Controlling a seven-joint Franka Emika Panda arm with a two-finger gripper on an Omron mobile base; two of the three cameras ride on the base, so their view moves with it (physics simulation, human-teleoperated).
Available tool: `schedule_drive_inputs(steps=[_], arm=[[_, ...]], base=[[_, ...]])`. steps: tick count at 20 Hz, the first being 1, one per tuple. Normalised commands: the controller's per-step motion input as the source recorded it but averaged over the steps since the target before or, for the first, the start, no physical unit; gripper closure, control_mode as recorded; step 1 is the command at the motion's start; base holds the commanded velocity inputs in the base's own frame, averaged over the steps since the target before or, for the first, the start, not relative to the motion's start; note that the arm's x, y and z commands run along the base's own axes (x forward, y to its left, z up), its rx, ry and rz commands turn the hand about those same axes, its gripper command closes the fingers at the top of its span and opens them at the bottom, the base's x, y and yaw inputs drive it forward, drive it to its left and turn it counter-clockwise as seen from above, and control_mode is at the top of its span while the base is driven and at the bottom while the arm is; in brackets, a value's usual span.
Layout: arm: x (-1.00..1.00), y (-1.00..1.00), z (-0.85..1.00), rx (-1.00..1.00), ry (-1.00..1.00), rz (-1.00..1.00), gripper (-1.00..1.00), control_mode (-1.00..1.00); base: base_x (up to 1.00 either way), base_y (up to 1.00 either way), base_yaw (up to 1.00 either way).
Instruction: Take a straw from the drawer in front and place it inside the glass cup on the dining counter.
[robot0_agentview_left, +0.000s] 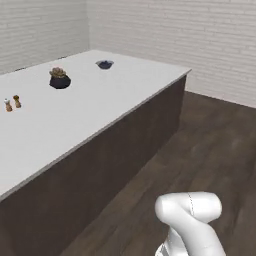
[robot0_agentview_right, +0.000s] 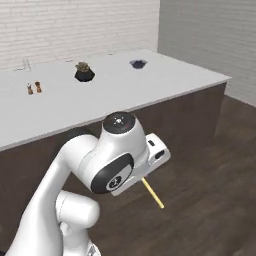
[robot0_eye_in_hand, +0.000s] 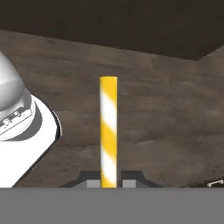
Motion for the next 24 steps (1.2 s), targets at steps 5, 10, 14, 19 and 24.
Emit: schedule_drive_inputs(steps=[5,10,14,19,24], arm=[[0.00,0.00,0.00,0.00,0.00,0.00,1.00,1.00],[0.00,0.00,0.00,0.00,0.00,0.00,1.00,1.00],[0.00,0.00,0.00,0.00,0.00,0.00,1.00,1.00],[0.00,0.00,0.00,0.00,0.00,0.00,1.00,1.00],[0.00,0.00,0.00,0.00,0.00,0.00,1.00,1.00]], base=[[-0.07,0.14,0.71],[-0.02,0.54,0.59],[0.03,0.94,0.44],[0.00,1.00,0.37],[0.10,1.00,0.24]])
